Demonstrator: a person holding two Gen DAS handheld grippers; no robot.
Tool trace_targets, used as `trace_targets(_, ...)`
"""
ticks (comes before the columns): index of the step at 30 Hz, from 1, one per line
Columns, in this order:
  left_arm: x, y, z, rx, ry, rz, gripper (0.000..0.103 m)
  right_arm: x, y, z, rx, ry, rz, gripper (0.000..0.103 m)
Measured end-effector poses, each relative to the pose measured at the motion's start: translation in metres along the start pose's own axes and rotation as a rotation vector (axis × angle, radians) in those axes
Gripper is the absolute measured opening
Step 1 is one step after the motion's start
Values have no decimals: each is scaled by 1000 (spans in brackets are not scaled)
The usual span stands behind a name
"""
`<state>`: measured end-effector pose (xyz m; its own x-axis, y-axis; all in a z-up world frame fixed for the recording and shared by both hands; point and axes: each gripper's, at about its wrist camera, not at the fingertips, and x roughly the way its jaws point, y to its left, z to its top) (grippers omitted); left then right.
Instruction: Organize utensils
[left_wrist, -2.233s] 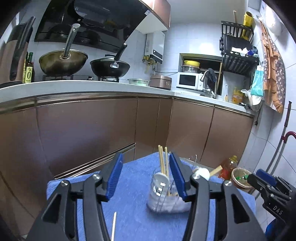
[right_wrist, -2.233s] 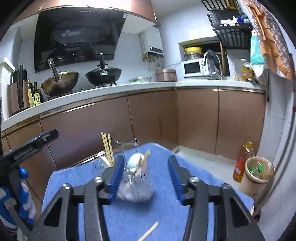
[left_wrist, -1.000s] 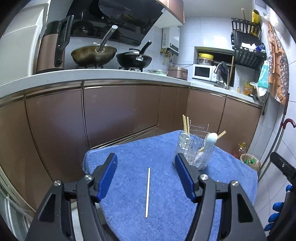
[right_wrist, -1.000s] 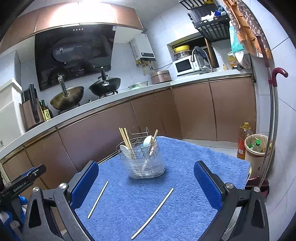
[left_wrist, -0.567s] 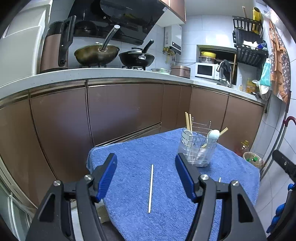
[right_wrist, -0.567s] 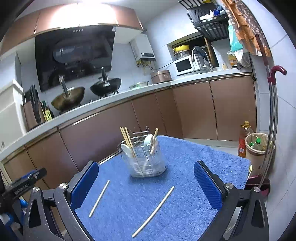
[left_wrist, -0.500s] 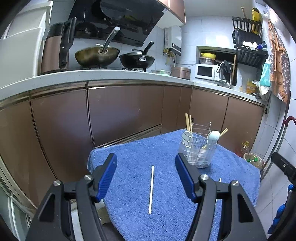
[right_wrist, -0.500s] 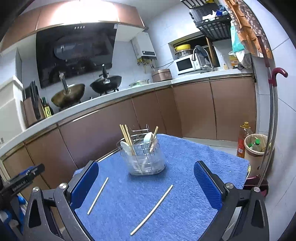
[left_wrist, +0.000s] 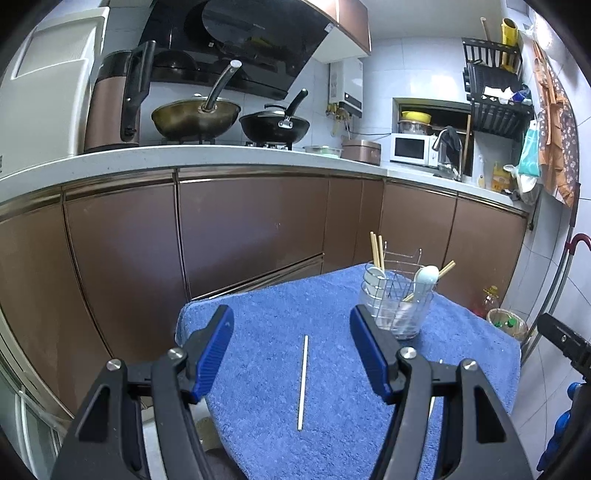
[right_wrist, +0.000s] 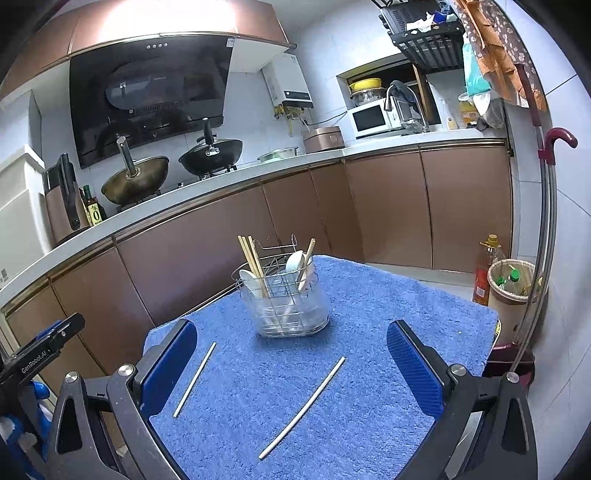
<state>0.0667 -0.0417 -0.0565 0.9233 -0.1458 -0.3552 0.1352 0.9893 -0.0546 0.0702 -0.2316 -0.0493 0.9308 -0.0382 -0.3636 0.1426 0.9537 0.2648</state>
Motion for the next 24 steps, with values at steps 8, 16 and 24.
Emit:
trace_targets(8,6,4,-2,-11,33,-9,64,3,-3,-3,6,20,5,103)
trace_targets(16,15,4,-7,-11,71,-16,64,6,-4,-3,8,26,2,102)
trace_targets(24,27,7,-10,-25,80,-9,64,11,-13,-3,27,31,-10,100)
